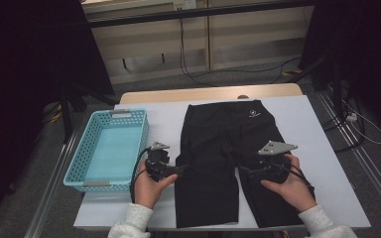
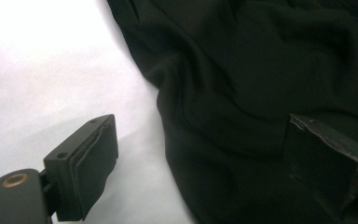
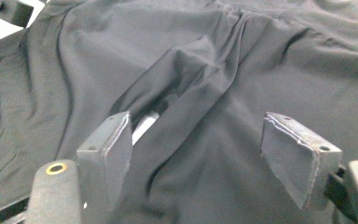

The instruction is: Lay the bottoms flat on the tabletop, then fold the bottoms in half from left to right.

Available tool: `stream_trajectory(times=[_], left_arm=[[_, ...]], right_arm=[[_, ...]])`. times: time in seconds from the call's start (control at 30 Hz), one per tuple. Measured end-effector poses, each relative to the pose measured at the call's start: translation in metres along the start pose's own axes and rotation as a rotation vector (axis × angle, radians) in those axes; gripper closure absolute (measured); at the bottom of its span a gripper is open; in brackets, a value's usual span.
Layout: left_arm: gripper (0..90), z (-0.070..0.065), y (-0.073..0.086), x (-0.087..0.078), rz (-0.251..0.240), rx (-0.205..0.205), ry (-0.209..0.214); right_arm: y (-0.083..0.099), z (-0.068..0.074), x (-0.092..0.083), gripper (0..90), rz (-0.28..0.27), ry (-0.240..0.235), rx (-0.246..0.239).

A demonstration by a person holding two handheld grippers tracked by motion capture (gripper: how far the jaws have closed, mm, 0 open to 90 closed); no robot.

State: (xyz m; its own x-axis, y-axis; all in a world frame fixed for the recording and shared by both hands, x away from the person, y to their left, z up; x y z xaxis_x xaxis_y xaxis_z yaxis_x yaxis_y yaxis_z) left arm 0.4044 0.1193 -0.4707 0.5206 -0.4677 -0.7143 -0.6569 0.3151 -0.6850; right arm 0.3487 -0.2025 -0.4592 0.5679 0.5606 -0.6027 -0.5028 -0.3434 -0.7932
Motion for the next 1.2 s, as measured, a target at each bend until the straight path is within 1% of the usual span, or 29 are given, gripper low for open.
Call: stream_trajectory(times=[0.07, 0.13, 0.17, 0.23, 0.4, 0.47, 0.53, 0.7, 0.73, 0.77, 0.83, 0.9, 0.93, 0.97, 1.07, 1.1, 1.2], left_arm=[[10.0, 0.000, 0.001, -0.001, 0.003, -0.001, 0.001], [10.0, 0.000, 0.002, -0.002, 0.009, 0.006, 0.000], [9.9, 0.000, 0.002, -0.002, 0.001, 0.003, -0.009], [9.9, -0.001, 0.002, -0.004, -0.004, 0.004, -0.007], [10.3, -0.002, 0.005, -0.004, 0.012, 0.016, -0.004], [10.2, -0.002, 0.006, -0.004, 0.010, 0.015, -0.012], [10.2, -0.003, 0.006, -0.004, 0.011, 0.012, -0.011], [10.2, -0.006, 0.007, -0.004, 0.016, 0.026, -0.006], [10.2, -0.005, 0.007, -0.004, 0.020, 0.041, -0.019], [10.2, -0.005, 0.007, -0.005, 0.019, 0.040, -0.027], [10.1, -0.006, 0.006, -0.006, 0.009, 0.024, -0.012], [10.1, -0.007, 0.006, -0.006, 0.012, 0.017, 0.003], [10.0, -0.008, 0.005, -0.006, 0.005, 0.015, -0.003], [10.1, -0.009, 0.006, -0.006, 0.007, 0.023, -0.005], [10.1, -0.010, 0.008, -0.005, 0.015, 0.025, -0.004], [10.2, -0.009, 0.009, -0.005, 0.025, 0.029, -0.005], [10.6, -0.008, 0.013, -0.005, 0.031, 0.027, -0.023]], right_arm=[[-0.002, 0.000, 0.001, 23.7, -0.006, -0.002, 0.001], [-0.003, -0.001, 0.002, 22.6, -0.006, -0.001, 0.001], [-0.003, -0.001, 0.002, 22.4, -0.006, 0.001, 0.000], [-0.003, -0.001, 0.003, 21.9, -0.006, -0.001, -0.004], [-0.006, 0.000, 0.004, 21.5, -0.014, -0.003, -0.007], [-0.008, 0.000, 0.004, 21.2, -0.015, 0.000, -0.006], [-0.009, -0.001, 0.005, 20.6, -0.021, 0.003, -0.007], [-0.010, 0.001, 0.006, 19.5, -0.025, -0.009, -0.010], [-0.011, 0.002, 0.007, 19.5, -0.026, -0.011, -0.013], [-0.011, 0.002, 0.007, 19.4, -0.027, -0.013, -0.015], [-0.011, 0.003, 0.007, 19.3, -0.026, -0.016, -0.019], [-0.011, 0.004, 0.007, 19.1, -0.027, -0.015, -0.021], [-0.011, 0.005, 0.006, 18.9, -0.028, -0.020, -0.020], [-0.011, 0.005, 0.006, 18.9, -0.032, -0.024, -0.023], [-0.012, 0.004, 0.006, 18.8, -0.037, -0.019, -0.021], [-0.013, 0.003, 0.007, 18.8, -0.039, -0.019, -0.021], [-0.015, 0.003, 0.009, 18.8, -0.038, -0.013, -0.023]])
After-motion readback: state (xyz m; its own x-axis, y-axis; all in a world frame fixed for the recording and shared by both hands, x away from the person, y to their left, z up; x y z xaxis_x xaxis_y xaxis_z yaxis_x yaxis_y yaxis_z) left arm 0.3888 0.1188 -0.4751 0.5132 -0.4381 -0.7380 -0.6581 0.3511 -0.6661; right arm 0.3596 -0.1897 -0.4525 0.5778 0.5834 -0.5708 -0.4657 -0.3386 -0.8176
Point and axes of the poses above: each handheld gripper's, and its own axes: x roughly forward along the jaws, y roughly out of its underside, z roughly to its left, the point moved 3 cm from there along x, roughly forward along the jaws, and after that the axes turned 7 degrees about -y, right-handed, at the moved point
